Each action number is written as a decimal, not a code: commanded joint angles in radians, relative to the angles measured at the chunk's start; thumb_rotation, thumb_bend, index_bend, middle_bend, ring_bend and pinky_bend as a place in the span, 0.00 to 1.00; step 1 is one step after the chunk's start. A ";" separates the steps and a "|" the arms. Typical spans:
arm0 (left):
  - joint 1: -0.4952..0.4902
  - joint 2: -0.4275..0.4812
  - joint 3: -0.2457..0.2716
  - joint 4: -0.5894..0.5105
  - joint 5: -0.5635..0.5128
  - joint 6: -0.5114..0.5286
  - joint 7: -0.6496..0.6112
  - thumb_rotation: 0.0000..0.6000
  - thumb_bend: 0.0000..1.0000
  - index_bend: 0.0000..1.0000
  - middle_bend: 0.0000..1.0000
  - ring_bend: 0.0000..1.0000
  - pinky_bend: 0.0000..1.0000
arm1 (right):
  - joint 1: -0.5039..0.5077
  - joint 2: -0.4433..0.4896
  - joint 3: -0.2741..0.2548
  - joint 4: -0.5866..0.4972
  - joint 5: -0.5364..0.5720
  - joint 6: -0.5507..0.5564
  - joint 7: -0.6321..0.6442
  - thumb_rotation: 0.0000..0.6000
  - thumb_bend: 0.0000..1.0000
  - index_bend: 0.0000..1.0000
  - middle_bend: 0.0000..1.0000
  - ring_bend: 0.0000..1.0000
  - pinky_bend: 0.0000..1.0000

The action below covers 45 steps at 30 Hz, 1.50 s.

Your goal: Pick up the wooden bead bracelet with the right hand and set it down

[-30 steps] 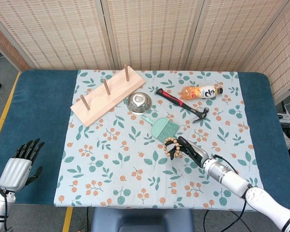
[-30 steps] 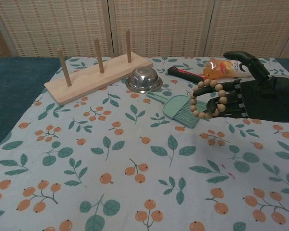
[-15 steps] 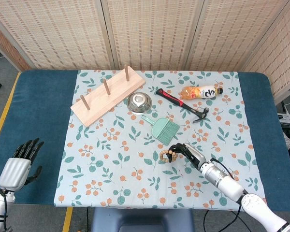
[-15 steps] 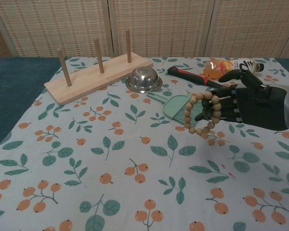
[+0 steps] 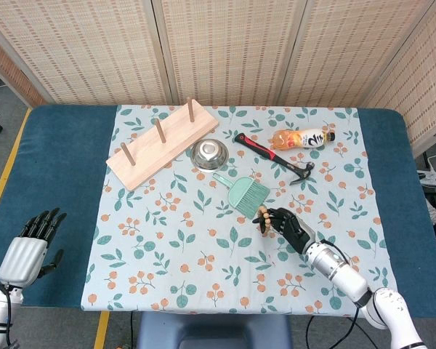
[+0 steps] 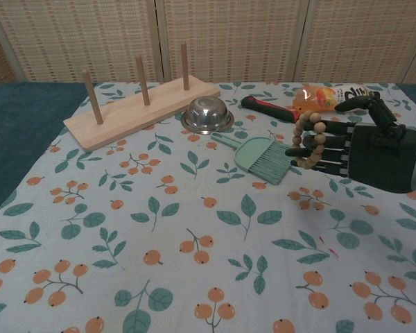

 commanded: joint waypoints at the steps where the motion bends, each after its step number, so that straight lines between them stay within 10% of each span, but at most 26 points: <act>1: 0.000 0.001 -0.001 -0.001 0.000 0.001 0.000 1.00 0.46 0.00 0.00 0.00 0.15 | -0.012 -0.021 0.010 0.017 0.030 -0.013 -0.041 0.11 0.47 0.50 0.59 0.26 0.06; 8: 0.001 0.001 0.001 0.002 0.004 0.004 -0.004 1.00 0.46 0.00 0.00 0.00 0.15 | -0.030 -0.044 0.015 0.004 0.086 0.090 -0.017 0.34 0.42 0.64 0.68 0.30 0.08; 14: 0.001 0.001 0.003 0.000 0.007 0.006 -0.003 1.00 0.46 0.00 0.00 0.00 0.15 | -0.045 -0.050 0.024 -0.022 0.101 0.130 0.005 0.87 0.42 0.72 0.73 0.34 0.08; 17: 0.001 0.000 0.003 -0.001 0.008 0.006 0.001 1.00 0.46 0.00 0.00 0.00 0.15 | -0.046 -0.049 0.028 -0.024 0.100 0.130 0.007 0.96 0.43 0.74 0.74 0.34 0.08; 22: 0.001 0.000 0.003 -0.002 0.009 0.007 0.002 1.00 0.46 0.00 0.00 0.00 0.15 | -0.043 -0.038 0.018 -0.026 0.095 0.122 0.014 0.89 0.46 0.74 0.74 0.34 0.08; 29: 0.001 0.002 0.003 -0.003 0.009 0.007 0.000 1.00 0.46 0.00 0.00 0.00 0.15 | -0.043 -0.029 -0.004 -0.033 0.049 0.132 -0.030 0.48 0.38 0.72 0.74 0.34 0.08; 45: 0.002 0.001 0.003 -0.002 0.010 0.009 0.000 1.00 0.46 0.00 0.00 0.00 0.15 | -0.033 -0.017 -0.009 -0.017 0.058 0.084 -0.044 0.43 0.42 0.72 0.74 0.34 0.08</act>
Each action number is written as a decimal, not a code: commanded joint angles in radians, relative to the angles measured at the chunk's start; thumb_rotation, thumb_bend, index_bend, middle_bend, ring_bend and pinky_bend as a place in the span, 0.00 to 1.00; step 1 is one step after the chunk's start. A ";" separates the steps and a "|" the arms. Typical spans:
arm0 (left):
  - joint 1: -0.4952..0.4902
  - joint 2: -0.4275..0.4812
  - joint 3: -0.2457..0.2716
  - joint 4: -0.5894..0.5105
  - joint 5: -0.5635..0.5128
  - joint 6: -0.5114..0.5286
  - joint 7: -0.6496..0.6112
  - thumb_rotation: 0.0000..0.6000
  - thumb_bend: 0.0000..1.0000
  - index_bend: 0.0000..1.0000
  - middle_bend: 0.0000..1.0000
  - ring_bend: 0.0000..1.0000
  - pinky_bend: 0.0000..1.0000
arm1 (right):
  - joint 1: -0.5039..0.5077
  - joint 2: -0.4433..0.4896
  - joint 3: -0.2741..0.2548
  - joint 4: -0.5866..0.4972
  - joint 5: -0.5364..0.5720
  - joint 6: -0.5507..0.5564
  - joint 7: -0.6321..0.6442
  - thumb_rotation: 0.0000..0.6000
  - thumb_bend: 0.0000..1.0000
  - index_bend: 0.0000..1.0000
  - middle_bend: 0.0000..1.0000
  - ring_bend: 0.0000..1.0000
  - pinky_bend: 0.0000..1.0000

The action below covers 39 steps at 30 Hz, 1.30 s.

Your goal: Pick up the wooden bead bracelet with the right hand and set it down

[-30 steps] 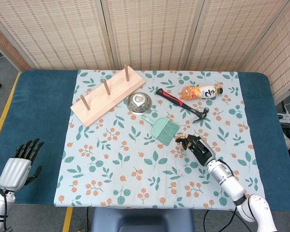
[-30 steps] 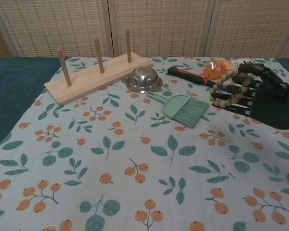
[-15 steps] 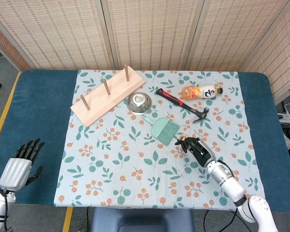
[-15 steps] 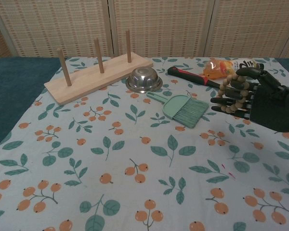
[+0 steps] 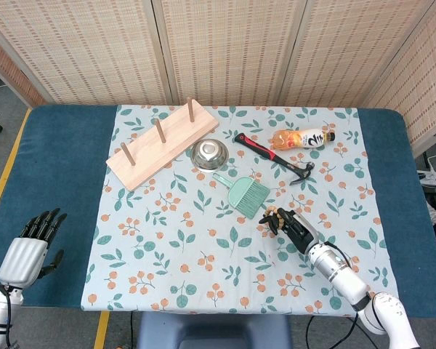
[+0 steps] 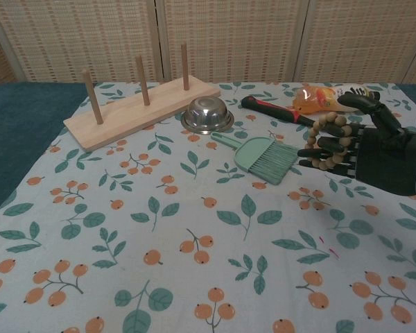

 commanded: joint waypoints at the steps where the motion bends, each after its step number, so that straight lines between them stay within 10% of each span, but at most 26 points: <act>1: 0.000 0.000 0.001 -0.001 0.001 0.001 0.001 1.00 0.46 0.00 0.00 0.00 0.15 | -0.004 -0.004 0.006 0.006 0.009 -0.014 -0.006 0.43 0.45 0.72 0.74 0.34 0.08; 15: 0.003 0.002 0.000 -0.002 0.001 0.005 -0.001 1.00 0.46 0.00 0.00 0.00 0.15 | -0.007 -0.010 0.015 0.023 0.031 -0.044 -0.041 0.44 0.69 0.72 0.74 0.34 0.08; 21: 0.002 0.002 0.000 -0.003 0.003 0.005 0.000 1.00 0.46 0.00 0.00 0.00 0.15 | -0.012 -0.014 0.021 0.019 0.036 -0.045 -0.057 0.59 0.99 0.70 0.74 0.34 0.08; 33: 0.001 0.001 0.001 -0.005 0.004 0.004 0.004 1.00 0.46 0.00 0.00 0.00 0.15 | -0.018 -0.019 0.033 0.010 0.040 -0.047 -0.083 0.99 1.00 0.64 0.74 0.32 0.08; 39: 0.002 0.001 0.000 -0.005 0.004 0.006 0.004 1.00 0.46 0.00 0.00 0.00 0.15 | -0.019 -0.014 0.026 0.013 0.027 -0.056 -0.109 0.91 1.00 0.58 0.74 0.29 0.08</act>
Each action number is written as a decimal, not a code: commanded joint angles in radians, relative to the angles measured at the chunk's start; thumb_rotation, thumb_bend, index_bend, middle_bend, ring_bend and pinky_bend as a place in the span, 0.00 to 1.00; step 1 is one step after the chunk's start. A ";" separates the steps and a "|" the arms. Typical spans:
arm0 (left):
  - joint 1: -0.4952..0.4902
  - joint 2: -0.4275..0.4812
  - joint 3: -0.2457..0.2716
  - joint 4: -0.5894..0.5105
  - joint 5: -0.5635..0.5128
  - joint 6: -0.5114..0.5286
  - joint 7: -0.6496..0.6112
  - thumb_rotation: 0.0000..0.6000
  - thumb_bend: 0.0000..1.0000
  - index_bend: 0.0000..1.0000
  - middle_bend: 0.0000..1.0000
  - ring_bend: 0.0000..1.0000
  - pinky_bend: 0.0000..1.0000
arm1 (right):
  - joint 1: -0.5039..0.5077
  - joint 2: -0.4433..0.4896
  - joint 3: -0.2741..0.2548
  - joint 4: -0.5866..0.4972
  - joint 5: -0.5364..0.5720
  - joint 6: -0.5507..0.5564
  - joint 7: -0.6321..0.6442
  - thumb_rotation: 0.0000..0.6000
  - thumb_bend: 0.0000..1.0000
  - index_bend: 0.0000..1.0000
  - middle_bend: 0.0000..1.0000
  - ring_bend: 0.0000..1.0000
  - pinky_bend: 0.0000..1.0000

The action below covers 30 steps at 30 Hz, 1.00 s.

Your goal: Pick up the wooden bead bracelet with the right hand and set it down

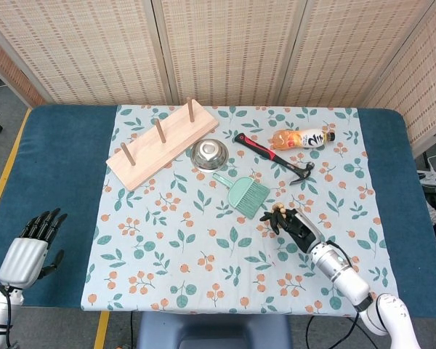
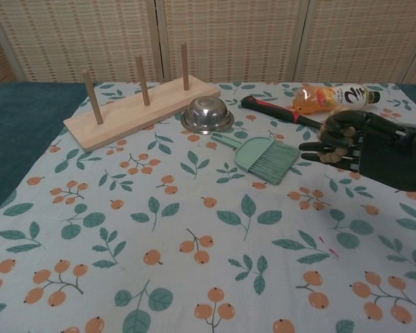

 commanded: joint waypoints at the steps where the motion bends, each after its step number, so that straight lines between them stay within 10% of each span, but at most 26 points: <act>1: 0.000 0.000 0.000 0.000 0.000 0.001 0.000 1.00 0.46 0.00 0.00 0.00 0.15 | 0.000 0.004 -0.008 0.002 -0.009 -0.005 -0.014 0.78 0.94 0.56 0.74 0.28 0.08; 8: 0.000 0.000 0.000 -0.001 0.000 -0.001 -0.001 1.00 0.46 0.00 0.00 0.00 0.15 | 0.007 0.018 -0.030 0.007 -0.025 -0.011 -0.035 0.37 0.37 0.54 0.73 0.27 0.08; 16: 0.000 0.001 0.000 0.000 -0.001 -0.002 -0.002 1.00 0.46 0.00 0.00 0.00 0.15 | 0.024 0.036 -0.043 0.015 -0.018 -0.030 -0.034 0.30 0.21 0.54 0.73 0.27 0.08; 20: 0.000 0.000 0.000 0.000 -0.001 -0.001 -0.001 1.00 0.46 0.00 0.00 0.00 0.15 | 0.030 0.040 -0.046 0.021 0.004 -0.048 -0.016 0.30 0.25 0.55 0.73 0.27 0.08; 25: 0.002 0.001 0.001 -0.001 0.000 0.001 0.000 1.00 0.46 0.00 0.00 0.00 0.15 | 0.039 0.037 -0.051 0.045 0.036 -0.087 0.001 0.28 0.60 0.56 0.73 0.27 0.08; 30: 0.004 0.003 0.000 0.000 -0.001 0.006 -0.002 1.00 0.46 0.00 0.00 0.00 0.15 | 0.049 0.035 -0.054 0.055 0.046 -0.103 -0.007 0.27 0.73 0.56 0.73 0.27 0.08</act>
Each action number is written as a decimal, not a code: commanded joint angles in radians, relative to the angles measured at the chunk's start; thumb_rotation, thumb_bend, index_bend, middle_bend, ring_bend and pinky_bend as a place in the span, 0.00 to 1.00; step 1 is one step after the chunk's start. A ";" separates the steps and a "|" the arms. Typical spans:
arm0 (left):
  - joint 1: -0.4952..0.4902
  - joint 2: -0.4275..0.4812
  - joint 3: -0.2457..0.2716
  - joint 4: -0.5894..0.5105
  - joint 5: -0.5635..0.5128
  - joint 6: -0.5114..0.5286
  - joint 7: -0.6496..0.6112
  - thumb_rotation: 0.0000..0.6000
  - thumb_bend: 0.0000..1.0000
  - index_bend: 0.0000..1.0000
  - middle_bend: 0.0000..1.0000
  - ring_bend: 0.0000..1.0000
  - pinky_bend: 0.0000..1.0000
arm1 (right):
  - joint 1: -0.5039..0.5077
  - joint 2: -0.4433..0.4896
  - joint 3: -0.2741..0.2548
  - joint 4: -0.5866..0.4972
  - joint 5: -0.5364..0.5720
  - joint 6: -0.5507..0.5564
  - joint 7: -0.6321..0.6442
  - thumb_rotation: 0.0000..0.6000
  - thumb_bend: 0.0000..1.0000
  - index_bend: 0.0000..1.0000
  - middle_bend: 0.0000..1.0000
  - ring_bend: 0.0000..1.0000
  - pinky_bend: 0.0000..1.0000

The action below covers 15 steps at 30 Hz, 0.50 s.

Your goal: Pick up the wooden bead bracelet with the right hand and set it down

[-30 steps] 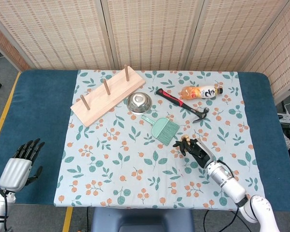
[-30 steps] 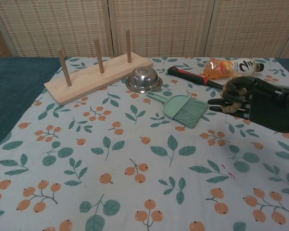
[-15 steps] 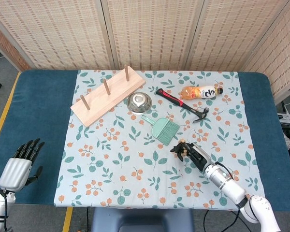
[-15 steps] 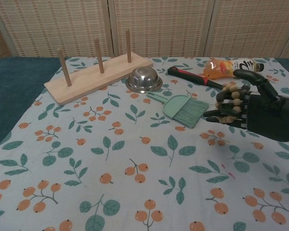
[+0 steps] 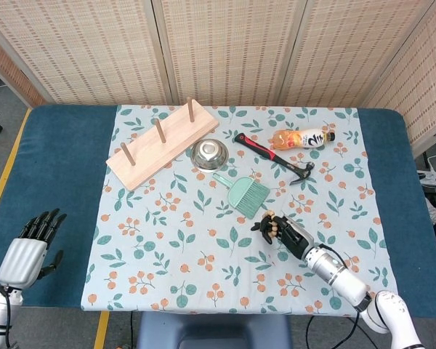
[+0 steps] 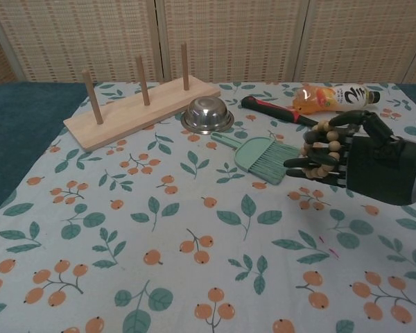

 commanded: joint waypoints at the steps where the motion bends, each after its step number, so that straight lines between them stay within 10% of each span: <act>1: 0.002 0.002 0.000 -0.001 0.000 0.003 0.000 1.00 0.46 0.00 0.00 0.00 0.15 | 0.003 0.001 -0.006 0.003 0.004 -0.005 -0.004 0.27 0.75 0.56 0.73 0.27 0.08; 9: 0.005 0.006 0.001 -0.003 0.002 0.009 -0.003 1.00 0.46 0.00 0.00 0.00 0.15 | 0.004 0.008 -0.016 0.001 0.010 0.001 -0.012 0.31 0.91 0.57 0.73 0.27 0.08; 15: 0.002 0.004 0.000 -0.003 0.003 0.004 -0.002 1.00 0.46 0.00 0.00 0.00 0.15 | 0.001 0.010 -0.012 -0.005 0.014 0.011 -0.019 0.52 1.00 0.55 0.73 0.27 0.08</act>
